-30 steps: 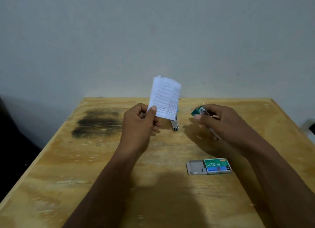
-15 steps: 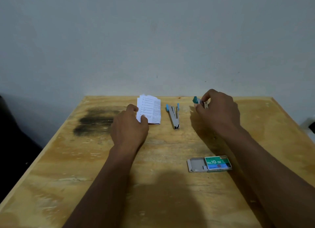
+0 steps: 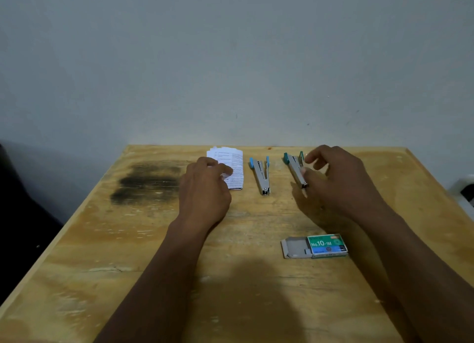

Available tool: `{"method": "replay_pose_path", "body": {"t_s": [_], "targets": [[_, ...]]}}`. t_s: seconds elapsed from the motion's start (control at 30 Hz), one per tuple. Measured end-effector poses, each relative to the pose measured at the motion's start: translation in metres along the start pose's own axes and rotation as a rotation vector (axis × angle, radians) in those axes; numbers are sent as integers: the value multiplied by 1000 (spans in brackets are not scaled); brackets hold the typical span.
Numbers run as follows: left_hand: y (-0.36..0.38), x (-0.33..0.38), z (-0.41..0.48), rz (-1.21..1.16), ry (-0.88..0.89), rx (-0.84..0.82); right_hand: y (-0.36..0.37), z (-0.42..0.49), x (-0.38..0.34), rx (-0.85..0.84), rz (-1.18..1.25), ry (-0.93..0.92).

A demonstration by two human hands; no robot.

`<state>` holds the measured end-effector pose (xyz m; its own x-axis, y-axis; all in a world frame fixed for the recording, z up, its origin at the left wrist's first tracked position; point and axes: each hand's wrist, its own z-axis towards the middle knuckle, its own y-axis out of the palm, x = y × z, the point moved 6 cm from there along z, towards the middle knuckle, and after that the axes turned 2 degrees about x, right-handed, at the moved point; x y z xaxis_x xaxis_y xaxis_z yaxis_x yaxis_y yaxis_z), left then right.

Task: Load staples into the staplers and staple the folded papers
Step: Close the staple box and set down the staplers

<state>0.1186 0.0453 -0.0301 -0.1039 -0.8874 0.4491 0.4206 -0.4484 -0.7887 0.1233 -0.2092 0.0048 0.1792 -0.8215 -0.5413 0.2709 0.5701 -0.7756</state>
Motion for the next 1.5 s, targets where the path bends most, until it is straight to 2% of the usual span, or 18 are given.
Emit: {"method": "replay_pose_path", "body": {"t_s": [0.17, 0.23, 0.3, 0.4, 0.47, 0.7, 0.83, 0.97, 1.1, 1.17, 1.27, 1.3, 1.5], "targets": [[-24, 19, -14, -97, 0, 119, -31, -21, 42, -67, 19, 88], [-25, 36, -23, -336, 11, -66, -29, -31, 47, -148, 11, 62], [-18, 57, -36, -505, 30, -383, -22, -42, 44, -211, -1, 13], [-2, 76, -59, -461, 112, -741, -14, -48, 37, -242, -71, -51], [5, 77, -66, -410, 90, -819, -10, -48, 33, -251, -107, -89], [7, 78, -60, -369, 121, -707, -5, -42, 26, -160, -77, -116], [8, 69, -56, -391, 103, -717, 0, -40, 19, -107, -91, -163], [8, 65, -53, -399, 77, -710, 4, -42, 17, -134, -59, -196], [7, 59, -54, -449, 62, -749, -13, -49, 20, -73, 76, -162], [3, 56, -53, -476, 73, -783, -24, -60, 23, -134, 154, -129], [-2, 56, -51, -515, 86, -801, -18, -83, 25, -413, 209, -75], [-3, 57, -50, -524, 82, -805, -14, -87, 24, -454, 180, -102], [-1, 63, -52, -528, 94, -741, -5, -79, 13, -387, 205, -219]]}}
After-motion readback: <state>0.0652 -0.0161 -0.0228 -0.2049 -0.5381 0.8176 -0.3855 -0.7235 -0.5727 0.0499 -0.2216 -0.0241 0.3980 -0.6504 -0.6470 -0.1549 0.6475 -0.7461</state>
